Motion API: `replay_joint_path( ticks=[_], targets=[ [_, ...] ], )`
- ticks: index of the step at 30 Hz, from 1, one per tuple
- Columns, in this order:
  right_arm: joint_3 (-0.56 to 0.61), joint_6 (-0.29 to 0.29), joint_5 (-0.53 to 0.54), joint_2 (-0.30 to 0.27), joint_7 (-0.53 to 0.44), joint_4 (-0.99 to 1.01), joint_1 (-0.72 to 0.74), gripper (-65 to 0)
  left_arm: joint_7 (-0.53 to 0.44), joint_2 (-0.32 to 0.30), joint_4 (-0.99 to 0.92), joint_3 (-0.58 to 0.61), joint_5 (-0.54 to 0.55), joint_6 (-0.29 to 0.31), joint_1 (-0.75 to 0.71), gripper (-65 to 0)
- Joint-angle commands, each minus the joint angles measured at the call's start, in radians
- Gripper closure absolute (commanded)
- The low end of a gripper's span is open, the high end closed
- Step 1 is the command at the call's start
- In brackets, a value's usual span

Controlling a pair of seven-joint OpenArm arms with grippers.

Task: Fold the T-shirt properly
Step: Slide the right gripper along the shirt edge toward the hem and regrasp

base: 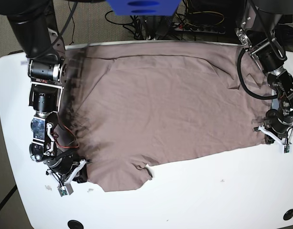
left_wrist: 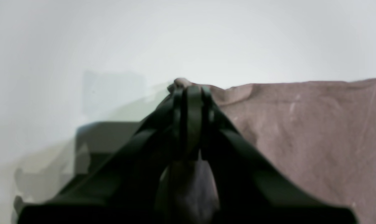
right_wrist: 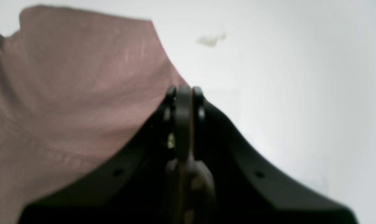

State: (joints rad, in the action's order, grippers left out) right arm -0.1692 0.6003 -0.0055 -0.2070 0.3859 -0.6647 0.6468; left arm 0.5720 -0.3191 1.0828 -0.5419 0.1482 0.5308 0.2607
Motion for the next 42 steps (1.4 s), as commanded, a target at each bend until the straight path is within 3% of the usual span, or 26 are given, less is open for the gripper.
replay_joint_path(
  ticks=[1, 16, 42],
  targets=[
    [-0.002, -0.003, 0.010, -0.015, -0.029, -0.005, 0.037, 0.0, -0.022, -0.018, 0.023, -0.005, 0.003, -0.001, 0.027, -0.1],
    [-0.001, -0.012, 0.006, -0.045, -0.012, -0.026, 0.019, 0.0, -0.020, -0.017, 0.042, -0.007, 0.011, -0.004, 0.040, 0.0],
    [-0.004, -0.006, -0.003, -0.041, -0.002, -0.148, 0.004, 0.0, -0.001, -0.014, 0.104, -0.007, -0.017, -0.002, 0.052, 0.0]
  ],
)
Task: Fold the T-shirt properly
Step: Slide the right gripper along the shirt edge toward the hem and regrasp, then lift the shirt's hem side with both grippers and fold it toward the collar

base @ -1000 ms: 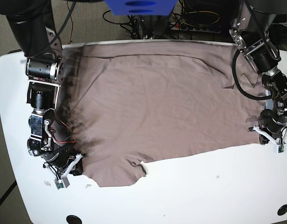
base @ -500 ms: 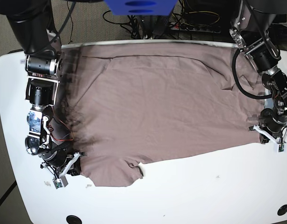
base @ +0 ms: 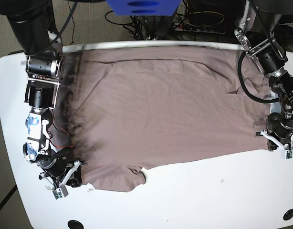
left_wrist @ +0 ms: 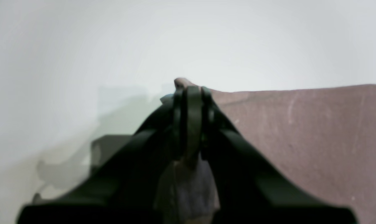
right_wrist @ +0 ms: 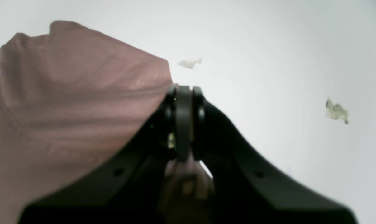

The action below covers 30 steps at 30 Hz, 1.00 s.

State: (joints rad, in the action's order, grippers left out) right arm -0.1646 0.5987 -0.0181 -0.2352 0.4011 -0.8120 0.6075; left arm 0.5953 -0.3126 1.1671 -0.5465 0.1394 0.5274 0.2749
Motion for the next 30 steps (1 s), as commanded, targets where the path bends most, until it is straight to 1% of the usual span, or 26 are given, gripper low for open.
replay_joint_path(
  ticks=[1, 16, 20, 30],
  targets=[
    [-0.010, -0.005, 0.009, -0.013, -0.016, -0.001, 0.045, 0.0, -0.024, -0.021, 0.016, -0.002, -0.009, 0.002, 0.042, 0.0],
    [-0.043, 0.002, 0.005, -0.017, -0.002, -0.013, 0.057, 0.0, -0.021, -0.011, -0.006, 0.007, -0.033, 0.002, 0.121, 0.0],
    [-0.030, 0.006, 0.000, -0.015, -0.006, 0.006, 0.074, 0.0, -0.023, -0.014, -0.010, 0.009, -0.036, 0.003, 0.142, 0.0],
    [-0.030, 0.008, 0.001, -0.015, -0.013, 0.013, 0.077, 0.0, -0.030, -0.008, -0.028, 0.006, -0.036, 0.001, 0.147, 0.0]
  ],
)
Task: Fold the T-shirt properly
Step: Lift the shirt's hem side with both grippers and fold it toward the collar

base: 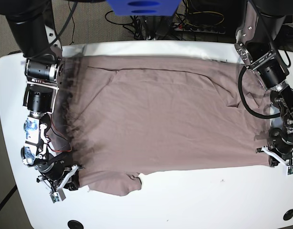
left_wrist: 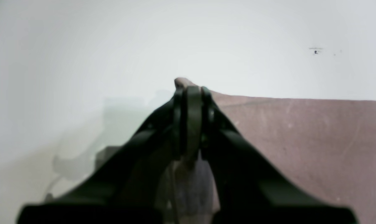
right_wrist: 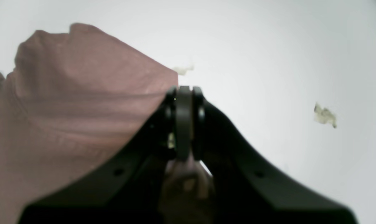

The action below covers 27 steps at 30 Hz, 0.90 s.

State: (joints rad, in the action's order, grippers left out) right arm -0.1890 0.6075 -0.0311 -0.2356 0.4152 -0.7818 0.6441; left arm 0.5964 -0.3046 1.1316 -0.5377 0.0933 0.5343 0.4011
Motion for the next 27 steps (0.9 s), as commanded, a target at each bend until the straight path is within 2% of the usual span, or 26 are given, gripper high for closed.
replay_joint_path(
  ticks=[1, 8, 16, 20, 27],
  targets=[
    [-0.006, -0.001, 0.015, -0.015, -0.027, -0.018, 0.040, 0.0, -0.030, -0.016, 0.009, -0.003, 0.011, -0.006, 0.019, 0.0],
    [-0.006, -0.002, 0.016, -0.015, -0.020, -0.047, 0.030, 0.0, -0.016, -0.010, 0.048, 0.000, 0.013, -0.005, -0.015, 0.0],
    [-0.006, 0.004, 0.022, -0.010, 0.101, -0.316, -0.071, -0.1, 0.014, 0.018, 0.278, -0.003, 0.014, 0.000, -0.163, 0.0],
    [-0.004, 0.013, 0.027, -0.009, 0.157, -0.422, -0.117, -0.2, 0.018, 0.024, 0.335, -0.006, 0.029, -0.002, -0.201, 0.0],
    [-0.007, 0.024, 0.031, -0.010, 0.178, -0.478, -0.157, -0.2, 0.020, 0.028, 0.347, -0.011, 0.031, -0.004, -0.224, 0.0]
  ],
)
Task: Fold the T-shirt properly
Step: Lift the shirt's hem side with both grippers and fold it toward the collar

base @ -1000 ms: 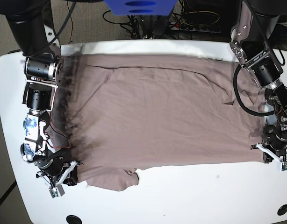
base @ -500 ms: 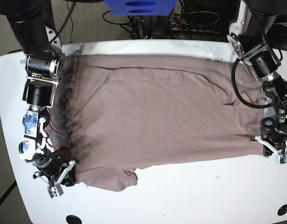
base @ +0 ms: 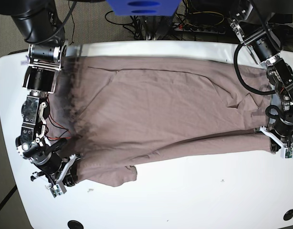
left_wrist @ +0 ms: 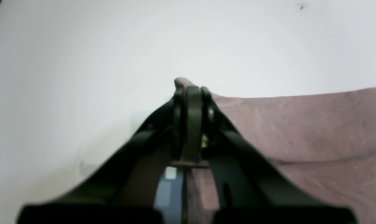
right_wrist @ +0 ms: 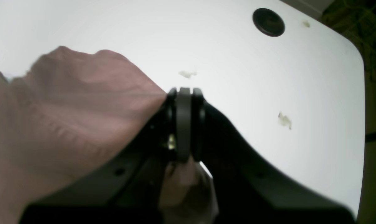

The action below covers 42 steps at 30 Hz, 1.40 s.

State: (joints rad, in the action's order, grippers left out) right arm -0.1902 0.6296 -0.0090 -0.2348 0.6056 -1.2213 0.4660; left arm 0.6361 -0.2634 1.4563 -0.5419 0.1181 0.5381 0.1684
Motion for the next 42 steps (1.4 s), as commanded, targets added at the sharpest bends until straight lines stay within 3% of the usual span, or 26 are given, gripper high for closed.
replay_joint_path(
  ticks=[1, 13, 23, 42],
  targets=[
    [-0.007, 0.005, 0.010, -0.011, -0.009, -0.048, 0.015, -0.2, -0.020, -0.012, 0.024, -0.008, 0.006, -0.008, 0.005, 0.0],
    [-0.015, 0.042, 0.020, -0.016, 0.077, -0.194, -0.105, -0.2, -0.004, 0.018, 0.101, -0.016, 0.004, -0.006, -0.072, 0.0],
    [-0.034, 0.028, 0.018, -0.011, 0.066, -0.317, -0.220, -0.7, 0.029, 0.023, 0.238, -0.020, 0.025, -0.010, -0.210, 0.0],
    [-0.087, 0.031, 0.020, -0.004, 0.061, -0.399, -0.293, -0.6, 0.018, 0.016, 0.330, 0.003, 0.020, -0.009, -0.298, 0.0]
  ],
)
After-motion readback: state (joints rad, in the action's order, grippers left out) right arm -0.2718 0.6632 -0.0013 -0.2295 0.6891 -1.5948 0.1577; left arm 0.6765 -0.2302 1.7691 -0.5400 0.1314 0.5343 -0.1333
